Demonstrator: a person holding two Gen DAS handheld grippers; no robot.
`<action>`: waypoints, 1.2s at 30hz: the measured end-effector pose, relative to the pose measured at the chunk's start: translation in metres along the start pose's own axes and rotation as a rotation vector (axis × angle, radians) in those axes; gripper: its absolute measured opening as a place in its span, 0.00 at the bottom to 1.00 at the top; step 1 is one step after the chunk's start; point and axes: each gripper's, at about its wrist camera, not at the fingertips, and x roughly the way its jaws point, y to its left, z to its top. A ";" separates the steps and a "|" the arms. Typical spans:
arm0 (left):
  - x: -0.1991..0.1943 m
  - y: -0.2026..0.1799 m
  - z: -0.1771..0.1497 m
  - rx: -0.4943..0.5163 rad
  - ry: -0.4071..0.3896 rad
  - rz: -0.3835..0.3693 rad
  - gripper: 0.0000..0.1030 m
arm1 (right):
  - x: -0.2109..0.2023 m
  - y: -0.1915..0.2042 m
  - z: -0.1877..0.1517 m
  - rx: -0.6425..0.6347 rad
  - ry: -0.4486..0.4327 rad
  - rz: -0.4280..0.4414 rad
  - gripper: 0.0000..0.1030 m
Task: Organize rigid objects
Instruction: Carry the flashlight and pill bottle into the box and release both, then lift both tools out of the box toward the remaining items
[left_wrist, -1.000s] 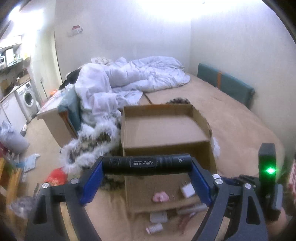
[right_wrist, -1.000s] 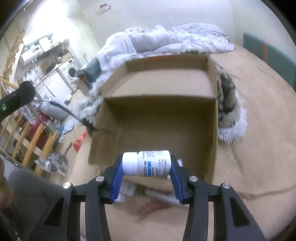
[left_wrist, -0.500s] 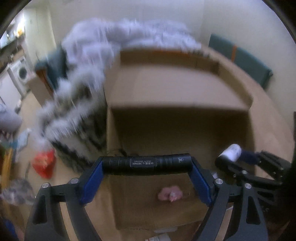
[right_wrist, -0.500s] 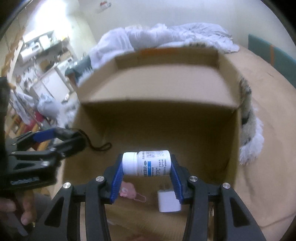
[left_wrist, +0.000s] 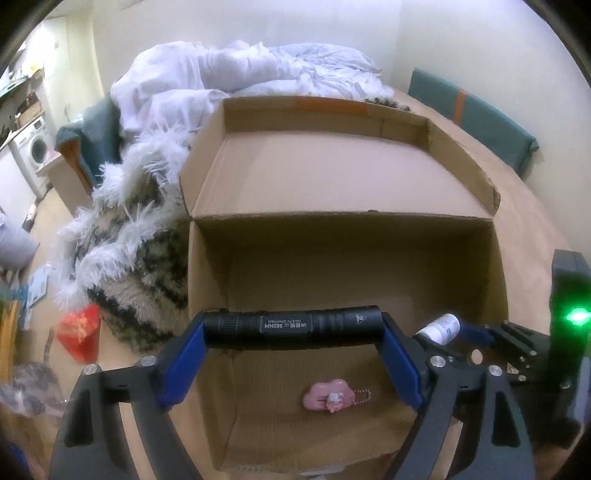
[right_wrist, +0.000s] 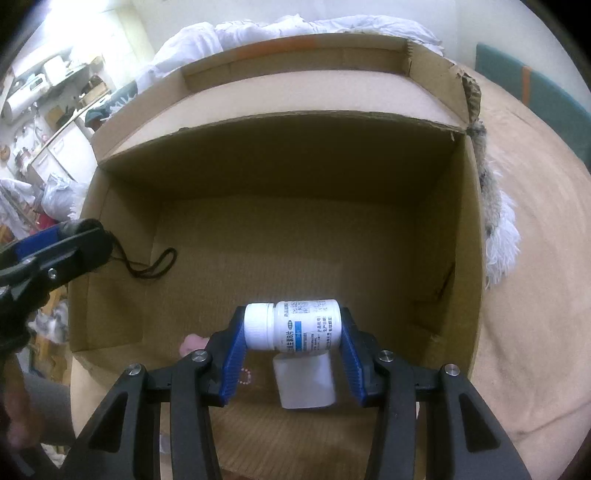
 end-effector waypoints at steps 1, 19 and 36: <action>0.002 0.001 0.001 -0.003 0.004 0.001 0.83 | 0.000 0.000 0.001 0.000 -0.002 -0.001 0.48; 0.051 -0.004 -0.013 0.007 0.134 -0.009 0.83 | 0.019 0.002 0.008 0.024 0.042 -0.015 0.50; 0.047 0.004 -0.020 -0.092 0.192 -0.100 0.98 | 0.017 0.014 0.019 -0.008 0.011 0.036 0.77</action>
